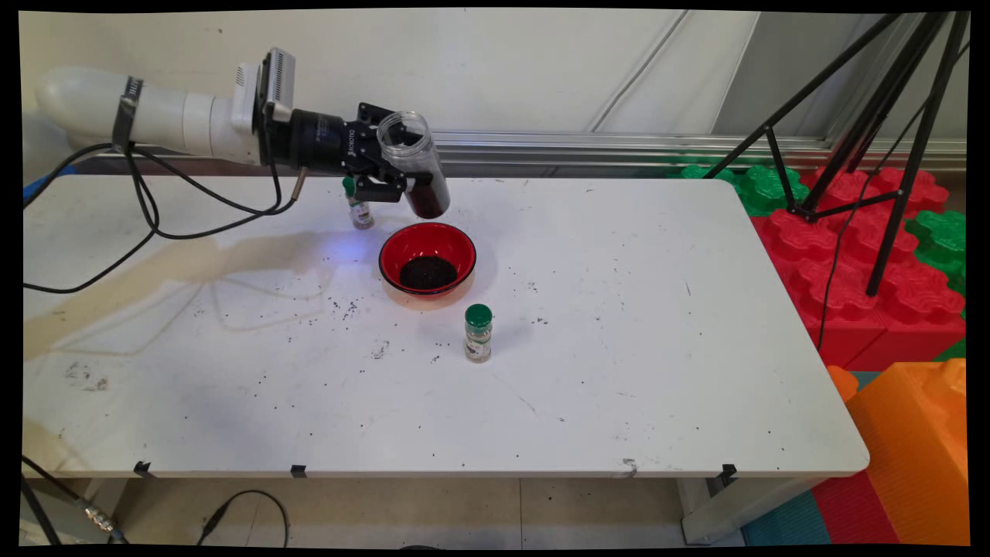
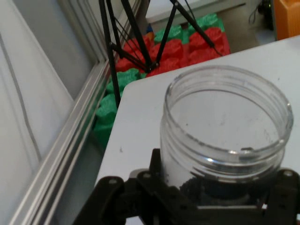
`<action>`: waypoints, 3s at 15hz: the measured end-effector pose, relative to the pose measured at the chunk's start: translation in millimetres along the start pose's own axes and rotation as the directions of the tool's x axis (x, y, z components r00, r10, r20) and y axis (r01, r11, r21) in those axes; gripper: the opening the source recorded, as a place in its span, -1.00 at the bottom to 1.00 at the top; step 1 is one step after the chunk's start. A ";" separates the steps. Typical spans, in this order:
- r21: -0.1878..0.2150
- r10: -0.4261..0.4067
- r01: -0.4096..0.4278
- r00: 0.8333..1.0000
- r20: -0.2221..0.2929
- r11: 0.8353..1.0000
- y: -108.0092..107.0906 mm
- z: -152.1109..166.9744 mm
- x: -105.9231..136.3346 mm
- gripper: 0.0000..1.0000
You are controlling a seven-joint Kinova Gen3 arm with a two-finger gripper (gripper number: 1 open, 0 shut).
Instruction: Pour the black seasoning powder in the red bowl, then place the picked object on the table
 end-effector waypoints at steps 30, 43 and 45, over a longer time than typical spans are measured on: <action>-0.171 -0.266 0.268 0.963 0.036 0.948 61.6 -78.3 -6.9 -1.00; -0.198 -0.236 0.256 0.964 0.121 0.946 91.4 -101.5 -47.5 -1.00; -0.197 -0.233 0.256 0.964 0.132 0.946 93.3 -104.2 -53.3 -1.00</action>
